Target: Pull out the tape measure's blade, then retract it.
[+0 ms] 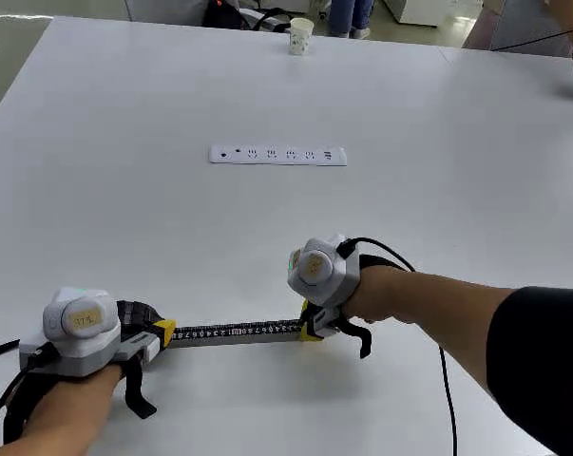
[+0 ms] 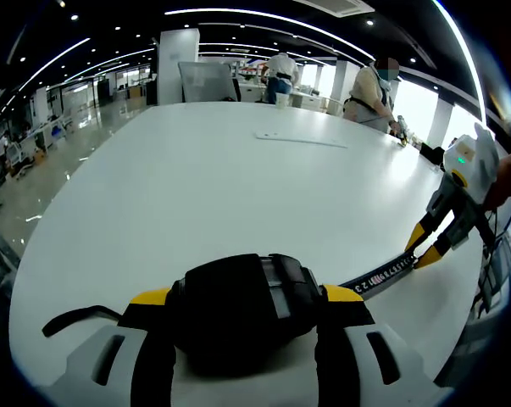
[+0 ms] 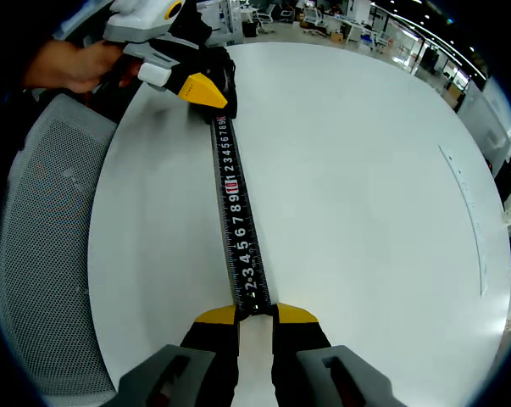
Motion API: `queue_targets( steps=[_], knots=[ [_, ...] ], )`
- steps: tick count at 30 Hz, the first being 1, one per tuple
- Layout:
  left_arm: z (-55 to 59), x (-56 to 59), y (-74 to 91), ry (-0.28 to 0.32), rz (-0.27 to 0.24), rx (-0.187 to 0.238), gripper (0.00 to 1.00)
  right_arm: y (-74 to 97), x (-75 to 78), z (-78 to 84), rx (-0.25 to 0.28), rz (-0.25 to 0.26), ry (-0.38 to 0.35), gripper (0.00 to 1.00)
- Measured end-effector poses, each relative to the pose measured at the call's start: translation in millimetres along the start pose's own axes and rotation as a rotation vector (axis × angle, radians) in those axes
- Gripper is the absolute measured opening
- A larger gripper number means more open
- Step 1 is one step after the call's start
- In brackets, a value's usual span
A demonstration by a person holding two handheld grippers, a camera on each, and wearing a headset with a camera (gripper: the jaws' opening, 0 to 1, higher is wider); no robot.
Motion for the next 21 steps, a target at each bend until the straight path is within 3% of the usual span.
queue_targets(
  steps=[21],
  knots=[
    [0.8,-1.9,-2.7,0.003,0.003,-0.006,0.63,-2.9,-0.3,-4.1,0.005,-0.006,0.000,0.10]
  ],
)
Point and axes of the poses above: the centre of the closed fingertips' face, and the gripper's own axes: y roughly backward along the fingers, x roughly to its right, z roughly out of its underside, the point moved 8 cm from there along y, roughly backward along the fingers, and after that the axes turned 9 degrees about -y, right-handed, at the moved point
